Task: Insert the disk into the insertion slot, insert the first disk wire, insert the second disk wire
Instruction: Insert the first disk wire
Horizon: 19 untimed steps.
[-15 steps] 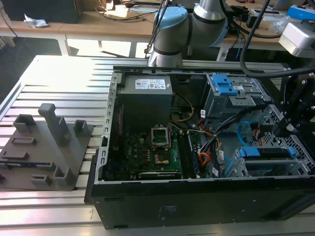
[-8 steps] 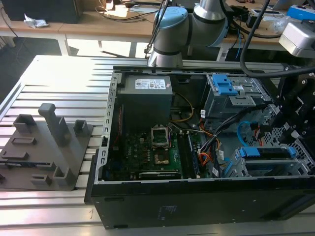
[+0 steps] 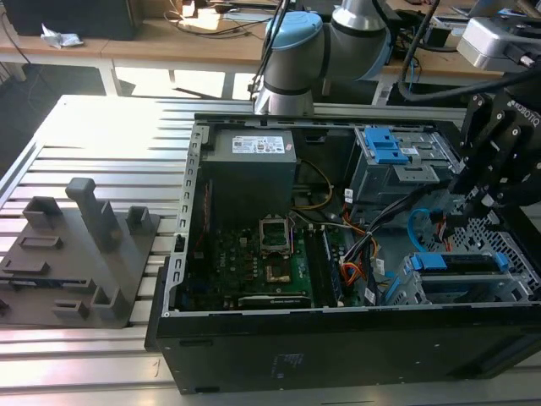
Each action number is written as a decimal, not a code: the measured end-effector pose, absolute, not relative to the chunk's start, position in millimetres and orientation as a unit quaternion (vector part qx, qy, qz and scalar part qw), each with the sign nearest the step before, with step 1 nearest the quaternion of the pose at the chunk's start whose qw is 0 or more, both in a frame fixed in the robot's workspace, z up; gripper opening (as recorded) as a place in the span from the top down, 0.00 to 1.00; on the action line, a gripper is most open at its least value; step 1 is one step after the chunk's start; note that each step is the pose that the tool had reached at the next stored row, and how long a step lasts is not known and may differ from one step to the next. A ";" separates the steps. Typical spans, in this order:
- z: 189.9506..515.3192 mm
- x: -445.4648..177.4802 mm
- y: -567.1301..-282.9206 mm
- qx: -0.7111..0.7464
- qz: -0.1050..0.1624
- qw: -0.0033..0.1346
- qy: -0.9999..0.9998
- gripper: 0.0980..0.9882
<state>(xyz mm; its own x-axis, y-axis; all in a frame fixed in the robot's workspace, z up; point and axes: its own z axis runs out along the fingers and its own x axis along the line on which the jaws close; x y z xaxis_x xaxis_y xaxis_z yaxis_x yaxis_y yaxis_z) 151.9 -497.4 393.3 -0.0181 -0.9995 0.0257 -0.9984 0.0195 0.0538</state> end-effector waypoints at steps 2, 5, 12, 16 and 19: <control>392.4 154.1 -490.5 0.700 -0.008 0.031 -0.713 0.63; 389.0 160.7 -480.8 0.700 -0.002 0.039 -0.713 0.63; 377.5 162.8 -477.6 0.699 0.003 0.045 -0.714 0.63; 369.4 163.1 -477.7 0.699 0.003 0.045 -0.714 0.63; 360.5 164.2 -481.4 0.699 0.003 0.046 -0.714 0.63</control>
